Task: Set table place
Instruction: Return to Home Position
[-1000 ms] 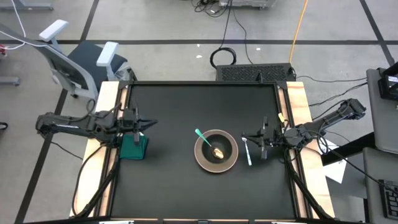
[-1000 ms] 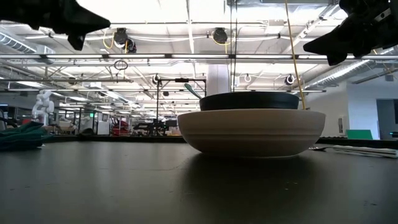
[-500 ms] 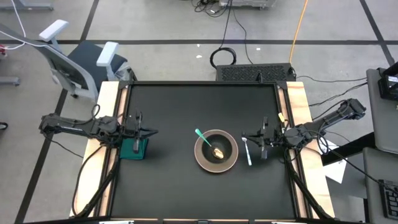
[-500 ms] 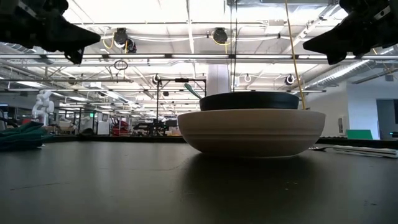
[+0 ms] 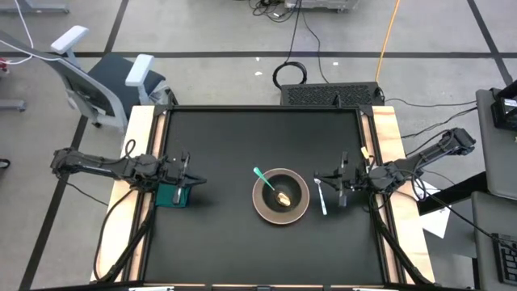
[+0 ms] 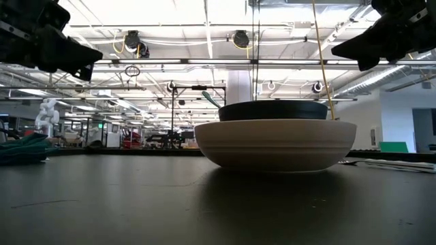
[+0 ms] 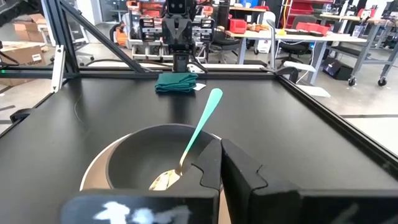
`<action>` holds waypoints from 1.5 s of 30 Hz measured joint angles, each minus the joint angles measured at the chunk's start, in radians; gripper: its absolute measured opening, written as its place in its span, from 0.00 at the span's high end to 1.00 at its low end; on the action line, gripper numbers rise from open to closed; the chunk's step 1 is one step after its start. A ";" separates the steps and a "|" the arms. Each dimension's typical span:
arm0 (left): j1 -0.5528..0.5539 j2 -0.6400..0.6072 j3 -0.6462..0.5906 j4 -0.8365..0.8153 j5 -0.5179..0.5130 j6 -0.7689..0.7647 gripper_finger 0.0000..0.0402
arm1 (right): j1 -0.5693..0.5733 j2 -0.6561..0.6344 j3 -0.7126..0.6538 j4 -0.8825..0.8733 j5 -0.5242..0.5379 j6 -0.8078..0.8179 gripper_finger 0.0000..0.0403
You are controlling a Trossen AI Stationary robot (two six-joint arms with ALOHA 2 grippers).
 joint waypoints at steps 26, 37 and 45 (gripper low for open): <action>0.001 -0.122 -0.028 -0.056 -0.001 0.033 1.00 | -0.002 -0.182 -0.131 0.126 -0.126 -0.274 1.00; 0.035 -0.123 -0.028 -0.057 -0.059 0.036 1.00 | -0.029 -0.309 -0.132 -0.030 -0.260 -0.302 1.00; 0.122 -0.123 -0.028 -0.074 -0.092 -0.027 0.99 | -0.142 -0.354 -0.161 -0.039 -0.225 -0.197 1.00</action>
